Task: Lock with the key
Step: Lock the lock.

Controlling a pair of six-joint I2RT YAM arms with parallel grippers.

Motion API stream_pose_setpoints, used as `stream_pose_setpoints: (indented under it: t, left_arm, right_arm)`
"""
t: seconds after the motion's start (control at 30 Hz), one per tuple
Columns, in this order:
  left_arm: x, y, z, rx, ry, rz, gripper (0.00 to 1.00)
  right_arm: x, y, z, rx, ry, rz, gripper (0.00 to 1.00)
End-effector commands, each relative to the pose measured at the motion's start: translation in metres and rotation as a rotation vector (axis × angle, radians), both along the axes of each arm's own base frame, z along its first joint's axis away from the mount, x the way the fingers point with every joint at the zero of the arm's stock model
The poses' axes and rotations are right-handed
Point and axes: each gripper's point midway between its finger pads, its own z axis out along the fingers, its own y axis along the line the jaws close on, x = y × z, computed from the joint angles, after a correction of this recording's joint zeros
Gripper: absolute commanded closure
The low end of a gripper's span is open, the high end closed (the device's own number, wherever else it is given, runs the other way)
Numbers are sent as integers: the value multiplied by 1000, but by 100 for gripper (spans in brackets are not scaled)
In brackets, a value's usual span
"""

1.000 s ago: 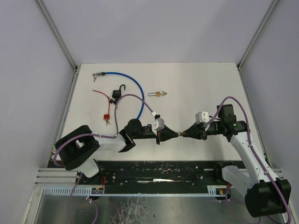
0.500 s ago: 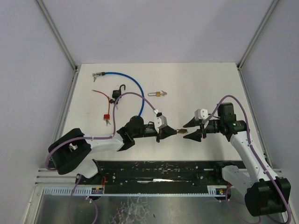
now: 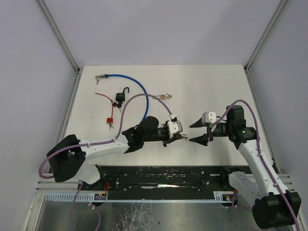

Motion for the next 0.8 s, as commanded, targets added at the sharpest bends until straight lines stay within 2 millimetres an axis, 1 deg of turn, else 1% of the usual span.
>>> stream_pose_setpoints:
  t: [0.0, 0.2, 0.37, 0.67, 0.77]
  left_arm:
    - [0, -10, 11, 24, -55, -13, 100]
    - [-5, -15, 13, 16, -58, -33, 100]
    - [-4, -14, 12, 21, -66, -32, 100]
    - [-5, -16, 14, 13, -65, -41, 100]
    - [-6, -16, 15, 10, -66, -44, 100]
  right_arm:
    - [4, 5, 6, 37, 10, 3, 34]
    - [5, 10, -7, 12, 52, 10, 46]
    - [-1, 15, -12, 16, 85, 50, 53]
    - [0, 19, -21, -11, 100, 59, 67]
    - [-1, 20, -24, -23, 101, 62, 71]
